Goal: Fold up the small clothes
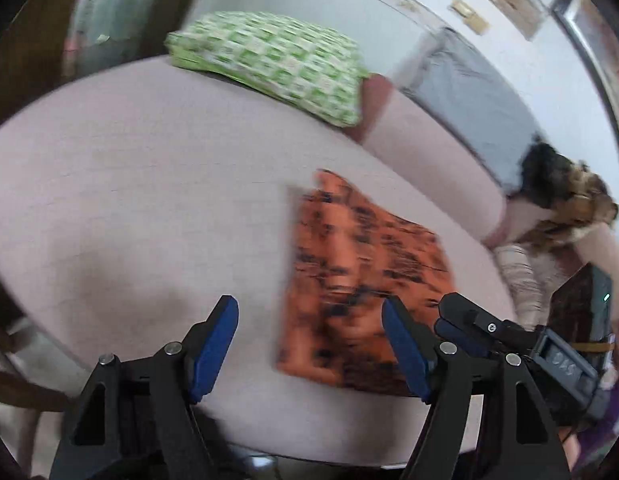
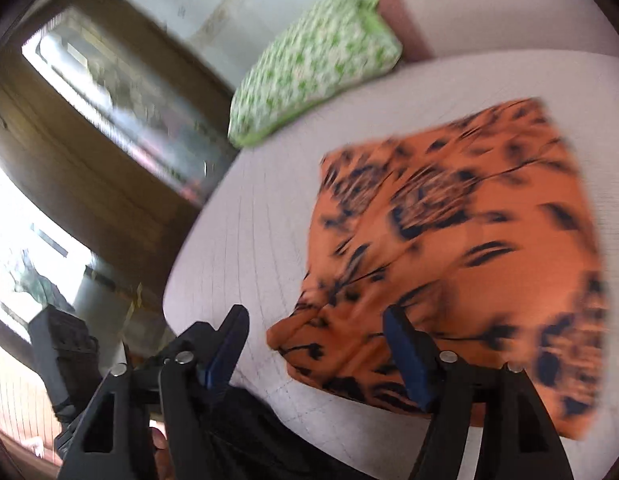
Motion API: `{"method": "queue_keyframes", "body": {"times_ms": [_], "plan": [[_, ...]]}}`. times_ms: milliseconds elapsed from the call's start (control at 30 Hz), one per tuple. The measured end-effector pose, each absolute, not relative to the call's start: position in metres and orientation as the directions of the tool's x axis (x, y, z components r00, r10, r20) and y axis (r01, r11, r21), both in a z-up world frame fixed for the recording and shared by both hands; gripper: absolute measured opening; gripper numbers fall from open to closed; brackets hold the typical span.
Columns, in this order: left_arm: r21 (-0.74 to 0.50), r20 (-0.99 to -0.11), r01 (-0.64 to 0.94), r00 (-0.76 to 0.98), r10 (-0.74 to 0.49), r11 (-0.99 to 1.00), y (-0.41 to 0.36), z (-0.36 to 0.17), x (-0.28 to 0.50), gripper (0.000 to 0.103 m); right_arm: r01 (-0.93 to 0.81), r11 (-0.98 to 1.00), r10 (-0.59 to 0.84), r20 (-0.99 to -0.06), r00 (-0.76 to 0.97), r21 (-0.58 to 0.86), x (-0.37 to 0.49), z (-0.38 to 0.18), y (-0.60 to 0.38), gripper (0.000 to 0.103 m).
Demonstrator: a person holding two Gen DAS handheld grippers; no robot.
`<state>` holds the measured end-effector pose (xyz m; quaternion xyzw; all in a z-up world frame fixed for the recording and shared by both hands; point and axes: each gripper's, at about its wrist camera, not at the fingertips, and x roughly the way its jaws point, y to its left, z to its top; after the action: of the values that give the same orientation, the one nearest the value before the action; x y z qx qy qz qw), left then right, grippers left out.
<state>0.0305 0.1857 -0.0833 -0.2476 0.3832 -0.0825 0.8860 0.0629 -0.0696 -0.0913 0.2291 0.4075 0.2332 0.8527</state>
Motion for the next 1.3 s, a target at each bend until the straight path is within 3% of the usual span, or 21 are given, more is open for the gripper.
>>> {"method": "queue_keyframes", "body": {"times_ms": [67, 100, 133, 167, 233, 333, 400, 433, 467, 500, 600, 700, 767, 833, 933, 1067, 1100, 1200, 1300], "plan": [[-0.491, -0.647, -0.025, 0.680, -0.345, 0.871, 0.172, -0.088, 0.039, 0.075, -0.170, 0.791, 0.557, -0.578, 0.596, 0.588, 0.059, -0.095, -0.096, 0.078], [-0.475, -0.679, -0.030, 0.649, -0.345, 0.879, 0.165, -0.098, 0.048, 0.067, -0.144, 0.786, 0.553, -0.578, 0.600, 0.602, 0.061, -0.101, -0.102, 0.078], [-0.452, -0.747, -0.067, 0.574, -0.337, 0.889, 0.160, -0.117, 0.059, 0.012, -0.096, 0.772, 0.553, -0.589, 0.589, 0.628, 0.062, -0.113, -0.114, 0.078], [-0.443, -0.794, -0.119, 0.511, -0.328, 0.888, 0.160, -0.135, 0.065, 0.011, -0.077, 0.758, 0.565, -0.593, 0.574, 0.648, 0.062, -0.121, -0.120, 0.078], [-0.518, -0.776, -0.179, 0.508, -0.373, 0.836, 0.172, -0.151, 0.063, 0.012, -0.056, 0.721, 0.600, -0.581, 0.550, 0.691, 0.062, -0.135, -0.130, 0.078], [-0.492, -0.780, -0.146, 0.511, -0.360, 0.858, 0.165, -0.130, 0.060, 0.017, -0.080, 0.706, 0.620, -0.560, 0.549, 0.704, 0.060, -0.133, -0.134, 0.078], [-0.478, -0.767, -0.103, 0.532, -0.358, 0.872, 0.163, -0.111, 0.060, 0.036, -0.081, 0.689, 0.637, -0.549, 0.542, 0.720, 0.061, -0.132, -0.136, 0.078], [-0.485, -0.751, -0.093, 0.553, -0.360, 0.870, 0.163, -0.101, 0.062, 0.059, -0.090, 0.681, 0.643, -0.535, 0.548, 0.727, 0.057, -0.128, -0.139, 0.078], [-0.488, -0.734, -0.087, 0.579, -0.354, 0.869, 0.164, -0.091, 0.066, 0.074, -0.093, 0.682, 0.638, -0.528, 0.560, 0.725, 0.054, -0.125, -0.143, 0.079], [-0.485, -0.713, -0.071, 0.609, -0.347, 0.872, 0.165, -0.080, 0.073, 0.075, -0.094, 0.683, 0.635, -0.527, 0.565, 0.724, 0.053, -0.124, -0.147, 0.080], [-0.478, -0.695, -0.012, 0.617, -0.370, 0.878, 0.162, -0.071, 0.117, 0.075, -0.095, 0.662, 0.657, -0.515, 0.550, 0.743, 0.056, -0.132, -0.151, 0.080], [-0.572, -0.710, 0.004, 0.498, -0.498, 0.820, 0.157, -0.099, 0.177, 0.049, -0.102, 0.646, 0.673, -0.502, 0.544, 0.756, 0.056, -0.138, -0.151, 0.081], [-0.568, -0.754, -0.066, 0.442, -0.486, 0.821, 0.160, -0.122, 0.206, 0.040, -0.109, 0.642, 0.678, -0.496, 0.541, 0.759, 0.056, -0.140, -0.151, 0.081], [-0.463, -0.812, -0.038, 0.419, -0.406, 0.886, 0.156, -0.140, 0.227, 0.016, -0.123, 0.644, 0.684, -0.495, 0.536, 0.755, 0.057, -0.142, -0.149, 0.081], [-0.469, -0.812, -0.040, 0.413, -0.413, 0.883, 0.157, -0.153, 0.231, 0.016, -0.135, 0.626, 0.707, -0.486, 0.514, 0.768, 0.059, -0.148, -0.148, 0.081], [-0.300, -0.831, 0.076, 0.469, -0.300, 0.951, 0.133, -0.130, 0.215, 0.021, -0.131, 0.623, 0.706, -0.484, 0.517, 0.771, 0.059, -0.151, -0.148, 0.081], [-0.281, -0.825, 0.092, 0.486, -0.289, 0.955, 0.129, -0.123, 0.208, 0.023, -0.133, 0.623, 0.706, -0.482, 0.519, 0.771, 0.058, -0.150, -0.150, 0.082], [-0.270, -0.794, 0.118, 0.534, -0.290, 0.956, 0.129, -0.101, 0.186, 0.045, -0.124, 0.618, 0.708, -0.482, 0.517, 0.776, 0.056, -0.145, -0.153, 0.082], [-0.255, -0.740, 0.189, 0.594, -0.317, 0.948, 0.128, -0.079, 0.153, 0.046, -0.173, 0.583, 0.730, -0.419, 0.540, 0.794, 0.050, -0.124, -0.156, 0.082]]}}
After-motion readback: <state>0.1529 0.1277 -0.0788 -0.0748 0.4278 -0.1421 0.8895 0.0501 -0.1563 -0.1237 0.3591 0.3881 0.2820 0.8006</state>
